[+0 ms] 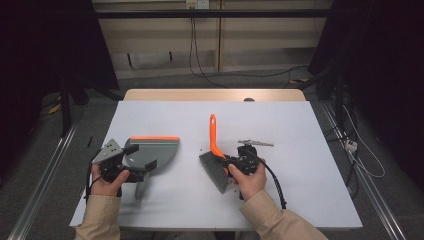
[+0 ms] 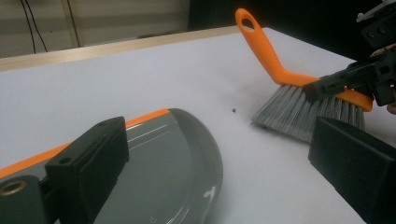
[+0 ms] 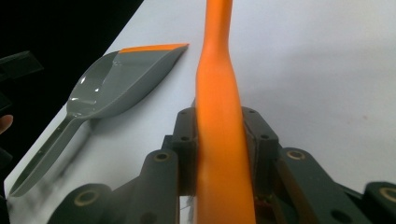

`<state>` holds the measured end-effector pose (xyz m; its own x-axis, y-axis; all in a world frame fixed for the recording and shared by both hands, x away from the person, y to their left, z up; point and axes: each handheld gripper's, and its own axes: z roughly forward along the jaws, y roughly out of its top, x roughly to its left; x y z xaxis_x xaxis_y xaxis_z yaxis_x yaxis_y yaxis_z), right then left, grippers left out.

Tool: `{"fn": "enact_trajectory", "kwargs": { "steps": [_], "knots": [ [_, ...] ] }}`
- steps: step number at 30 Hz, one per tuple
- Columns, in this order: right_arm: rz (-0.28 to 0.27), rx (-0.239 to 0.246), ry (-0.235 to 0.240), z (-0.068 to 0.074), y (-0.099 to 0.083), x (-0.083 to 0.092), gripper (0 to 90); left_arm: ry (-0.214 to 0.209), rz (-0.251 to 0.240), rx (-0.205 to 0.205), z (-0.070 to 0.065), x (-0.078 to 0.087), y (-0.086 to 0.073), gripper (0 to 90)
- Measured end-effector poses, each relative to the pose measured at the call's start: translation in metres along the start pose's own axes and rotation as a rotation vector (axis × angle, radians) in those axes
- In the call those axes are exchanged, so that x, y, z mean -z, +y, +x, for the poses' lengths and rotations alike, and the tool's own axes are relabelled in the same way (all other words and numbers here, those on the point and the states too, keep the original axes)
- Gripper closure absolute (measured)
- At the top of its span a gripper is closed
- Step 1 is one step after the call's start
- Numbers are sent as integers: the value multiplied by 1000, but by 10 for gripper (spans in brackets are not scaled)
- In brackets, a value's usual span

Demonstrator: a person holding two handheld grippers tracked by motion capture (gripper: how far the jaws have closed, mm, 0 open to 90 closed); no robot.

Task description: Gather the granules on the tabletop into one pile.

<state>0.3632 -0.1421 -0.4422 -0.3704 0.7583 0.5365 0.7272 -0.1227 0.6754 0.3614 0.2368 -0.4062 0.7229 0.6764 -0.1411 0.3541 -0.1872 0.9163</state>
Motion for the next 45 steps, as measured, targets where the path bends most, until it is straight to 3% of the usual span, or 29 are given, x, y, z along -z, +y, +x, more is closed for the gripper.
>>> {"fn": "enact_trajectory", "kwargs": {
  "steps": [2, 7, 15, 19, 23, 25, 28, 32, 45],
  "knots": [
    [-8, -9, 24, 4, 3, 0, 710, 0, 1, 2, 0, 0, 0, 50],
    [-28, 21, 72, 14, 16, 1, 710, 0, -3, 3, 1, 0, 0, 50],
    [-82, 248, 65, 5, 48, 1, 711, 4, -3, 8, 3, 1, 0, 50],
    [-74, 349, 50, 0, 58, 2, 711, 7, -6, 12, 3, 1, 0, 50],
    [-64, 446, 89, -8, 65, -3, 711, 7, 4, 4, 2, 0, -1, 50],
    [-55, 489, 63, -12, 68, -6, 711, 7, 3, 6, 2, -1, -1, 50],
    [-63, 578, 64, -17, 72, -9, 711, 9, 8, 2, 2, -1, -1, 50],
    [-69, 651, 60, -21, 78, -12, 711, 10, 15, -3, 2, -2, -1, 50],
    [-5, 902, 120, -36, 81, -45, 711, 17, 18, -4, 2, -3, -1, 50]
  ]
}}
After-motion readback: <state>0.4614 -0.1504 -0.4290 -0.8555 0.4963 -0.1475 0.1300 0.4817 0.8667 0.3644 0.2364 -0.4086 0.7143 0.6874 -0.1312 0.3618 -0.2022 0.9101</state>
